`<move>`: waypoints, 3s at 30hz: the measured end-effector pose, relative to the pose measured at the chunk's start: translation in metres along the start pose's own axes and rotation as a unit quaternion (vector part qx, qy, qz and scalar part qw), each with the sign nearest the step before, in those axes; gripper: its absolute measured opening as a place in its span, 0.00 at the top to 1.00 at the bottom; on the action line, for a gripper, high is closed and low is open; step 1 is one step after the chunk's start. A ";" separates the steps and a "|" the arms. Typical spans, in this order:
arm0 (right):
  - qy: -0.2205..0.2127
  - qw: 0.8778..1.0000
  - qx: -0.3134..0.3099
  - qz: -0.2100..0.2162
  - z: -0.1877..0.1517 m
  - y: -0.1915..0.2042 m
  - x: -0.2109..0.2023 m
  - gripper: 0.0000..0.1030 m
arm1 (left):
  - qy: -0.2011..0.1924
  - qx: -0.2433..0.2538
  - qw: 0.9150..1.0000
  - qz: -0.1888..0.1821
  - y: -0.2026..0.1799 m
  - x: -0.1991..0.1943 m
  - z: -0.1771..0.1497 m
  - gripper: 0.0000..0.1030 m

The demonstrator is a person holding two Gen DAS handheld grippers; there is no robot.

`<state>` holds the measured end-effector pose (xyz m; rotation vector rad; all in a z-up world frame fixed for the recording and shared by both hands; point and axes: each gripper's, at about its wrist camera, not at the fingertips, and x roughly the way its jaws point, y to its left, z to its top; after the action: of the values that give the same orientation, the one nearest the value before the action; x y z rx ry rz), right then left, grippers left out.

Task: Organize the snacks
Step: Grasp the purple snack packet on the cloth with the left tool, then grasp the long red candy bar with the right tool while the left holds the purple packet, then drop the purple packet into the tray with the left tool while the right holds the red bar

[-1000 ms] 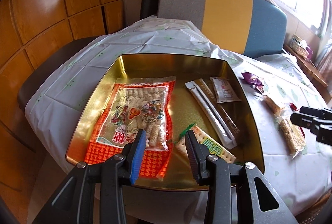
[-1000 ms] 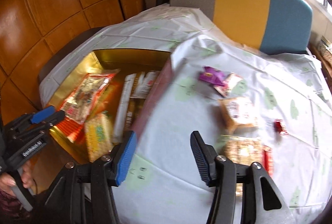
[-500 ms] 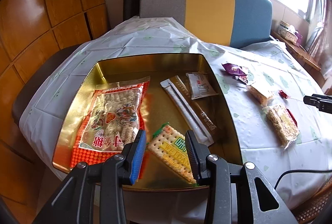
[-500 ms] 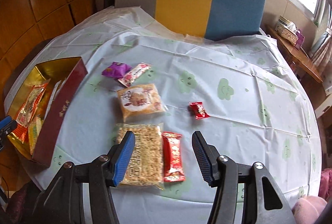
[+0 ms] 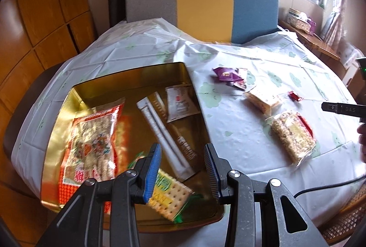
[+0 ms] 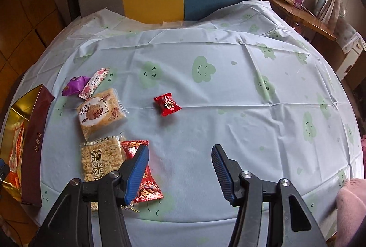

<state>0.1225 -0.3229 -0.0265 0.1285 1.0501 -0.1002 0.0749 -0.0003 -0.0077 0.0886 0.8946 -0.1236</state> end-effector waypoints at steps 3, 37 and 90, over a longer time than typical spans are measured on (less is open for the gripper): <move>0.000 1.000 0.007 0.004 0.001 -0.002 0.000 0.44 | 0.007 0.004 1.000 -0.022 -0.008 0.007 0.017 0.62; -0.010 1.000 0.003 0.020 0.008 -0.001 -0.004 0.44 | 0.129 -0.006 0.990 -0.056 -0.078 0.194 0.142 0.63; 0.118 0.989 -0.083 -0.046 -0.020 0.026 0.066 0.74 | 0.082 0.100 0.985 -0.116 -0.110 0.055 -0.037 0.62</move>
<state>0.1417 -0.2958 -0.0920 -0.0603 1.2960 -0.0812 0.0649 -0.1078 -0.0767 0.1840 1.0546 -0.4296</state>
